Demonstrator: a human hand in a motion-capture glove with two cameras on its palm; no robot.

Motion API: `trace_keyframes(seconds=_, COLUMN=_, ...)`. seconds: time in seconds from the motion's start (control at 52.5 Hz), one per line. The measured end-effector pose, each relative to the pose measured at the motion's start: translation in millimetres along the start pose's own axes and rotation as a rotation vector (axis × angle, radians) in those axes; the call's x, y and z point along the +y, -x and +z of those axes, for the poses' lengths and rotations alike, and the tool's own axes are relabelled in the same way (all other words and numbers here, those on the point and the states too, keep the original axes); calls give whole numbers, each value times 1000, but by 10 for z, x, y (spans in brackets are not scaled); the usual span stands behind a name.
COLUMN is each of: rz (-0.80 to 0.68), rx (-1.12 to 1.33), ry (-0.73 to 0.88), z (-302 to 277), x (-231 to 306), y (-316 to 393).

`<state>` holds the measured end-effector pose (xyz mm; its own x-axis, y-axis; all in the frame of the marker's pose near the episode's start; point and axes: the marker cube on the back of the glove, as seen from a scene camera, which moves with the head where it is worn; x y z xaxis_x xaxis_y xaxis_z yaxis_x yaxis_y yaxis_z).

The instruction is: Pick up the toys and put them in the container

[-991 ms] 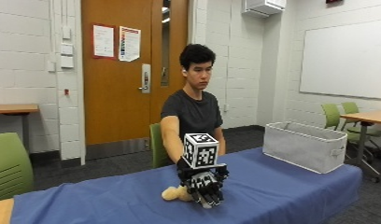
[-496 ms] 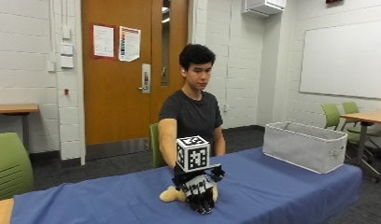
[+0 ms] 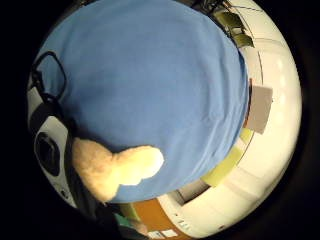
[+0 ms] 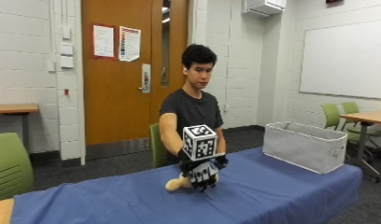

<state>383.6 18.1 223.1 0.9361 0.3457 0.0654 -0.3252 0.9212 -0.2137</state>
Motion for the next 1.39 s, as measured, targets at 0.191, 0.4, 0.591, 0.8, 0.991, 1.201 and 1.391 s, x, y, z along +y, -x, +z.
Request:
trace_keyframes(seconds=0.191, rz=-52, rx=14, ry=-76, z=-665, x=189, y=467)
trace_keyframes(seconds=0.4, rz=-192, rx=3, ry=-220, z=-1576, x=406, y=1462)
trace_keyframes(seconds=0.591, rz=-385, rx=41, ry=-349, z=-2232, x=713, y=2742)
trace_keyframes(seconds=0.8, rz=-622, rx=-56, ry=-382, z=-2566, x=1261, y=4491)
trace_keyframes(seconds=0.991, rz=-828, rx=49, ry=-404, z=-2319, x=1656, y=5824)
trace_keyframes(seconds=1.201, rz=-932, rx=-36, ry=-348, z=-2048, x=1479, y=6025)
trace_keyframes(seconds=1.391, rz=-956, rx=-2, ry=-273, z=-1819, x=1458, y=6108)
